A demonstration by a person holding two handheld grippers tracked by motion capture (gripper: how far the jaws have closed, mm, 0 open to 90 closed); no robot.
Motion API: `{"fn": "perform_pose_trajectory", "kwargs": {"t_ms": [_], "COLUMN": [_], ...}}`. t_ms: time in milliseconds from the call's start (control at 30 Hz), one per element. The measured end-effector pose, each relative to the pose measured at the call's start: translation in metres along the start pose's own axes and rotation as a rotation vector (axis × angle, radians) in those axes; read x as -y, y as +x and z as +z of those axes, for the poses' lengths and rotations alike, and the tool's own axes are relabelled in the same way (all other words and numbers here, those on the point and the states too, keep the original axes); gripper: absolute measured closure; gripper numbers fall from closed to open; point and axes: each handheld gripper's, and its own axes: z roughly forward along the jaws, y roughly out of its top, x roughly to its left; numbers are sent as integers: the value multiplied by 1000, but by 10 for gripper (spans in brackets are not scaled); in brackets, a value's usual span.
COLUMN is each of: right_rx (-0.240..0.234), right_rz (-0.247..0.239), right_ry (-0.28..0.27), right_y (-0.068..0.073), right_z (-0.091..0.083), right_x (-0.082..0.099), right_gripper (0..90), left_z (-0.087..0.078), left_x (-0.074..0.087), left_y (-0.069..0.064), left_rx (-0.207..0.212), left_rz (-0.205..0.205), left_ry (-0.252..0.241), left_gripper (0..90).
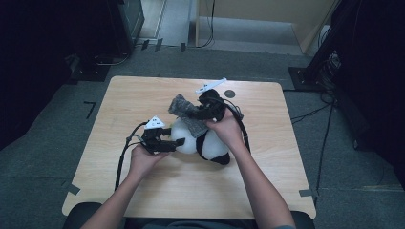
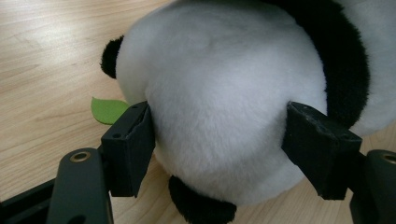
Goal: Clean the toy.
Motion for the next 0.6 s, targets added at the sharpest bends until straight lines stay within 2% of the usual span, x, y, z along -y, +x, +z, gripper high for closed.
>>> {"fn": "perform_pose_trajectory", "kwargs": {"t_ms": [133, 300, 600], "right_rx": [-9, -14, -8], "right_rz": [7, 2, -2], "right_ry": [18, 73, 71], "right_y": [2, 5, 2], "right_z": [16, 29, 15], "right_x": [-3, -1, 10], "right_gripper": [770, 766, 756], "left_z": [0, 0, 1], "left_x": [0, 0, 0], "left_y": [0, 0, 0], "left_rx": [3, 2, 2], "left_rz": [-4, -12, -9], "left_ry": [-1, 0, -6], "left_gripper": [271, 270, 270]}}
